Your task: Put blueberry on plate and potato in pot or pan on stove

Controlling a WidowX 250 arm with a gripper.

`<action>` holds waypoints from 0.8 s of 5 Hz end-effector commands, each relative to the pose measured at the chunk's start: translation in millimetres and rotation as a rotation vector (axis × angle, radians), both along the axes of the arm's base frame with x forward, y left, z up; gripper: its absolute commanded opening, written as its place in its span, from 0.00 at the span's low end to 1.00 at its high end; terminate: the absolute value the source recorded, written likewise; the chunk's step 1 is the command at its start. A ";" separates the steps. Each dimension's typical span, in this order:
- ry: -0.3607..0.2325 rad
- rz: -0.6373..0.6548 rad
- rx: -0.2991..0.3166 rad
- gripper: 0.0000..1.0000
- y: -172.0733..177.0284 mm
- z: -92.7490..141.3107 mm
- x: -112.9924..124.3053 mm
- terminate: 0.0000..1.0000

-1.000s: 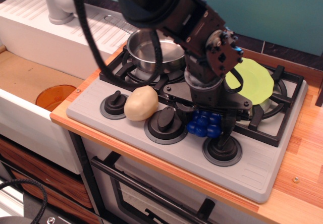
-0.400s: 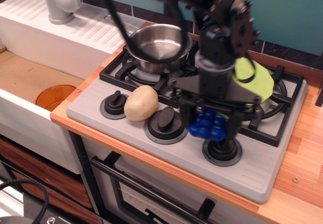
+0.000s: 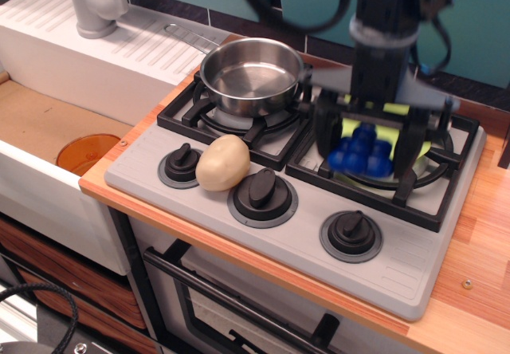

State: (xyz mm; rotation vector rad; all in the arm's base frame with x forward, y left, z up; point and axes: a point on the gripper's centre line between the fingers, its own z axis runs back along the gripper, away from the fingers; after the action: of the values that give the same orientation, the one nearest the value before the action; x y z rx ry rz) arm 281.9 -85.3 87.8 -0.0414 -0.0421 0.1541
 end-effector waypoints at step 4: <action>-0.052 -0.070 -0.070 0.00 29.7 8.1 80.3 0.00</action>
State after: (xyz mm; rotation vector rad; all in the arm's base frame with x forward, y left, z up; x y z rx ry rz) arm 355.6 -55.1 84.0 -0.1110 -0.0504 0.0895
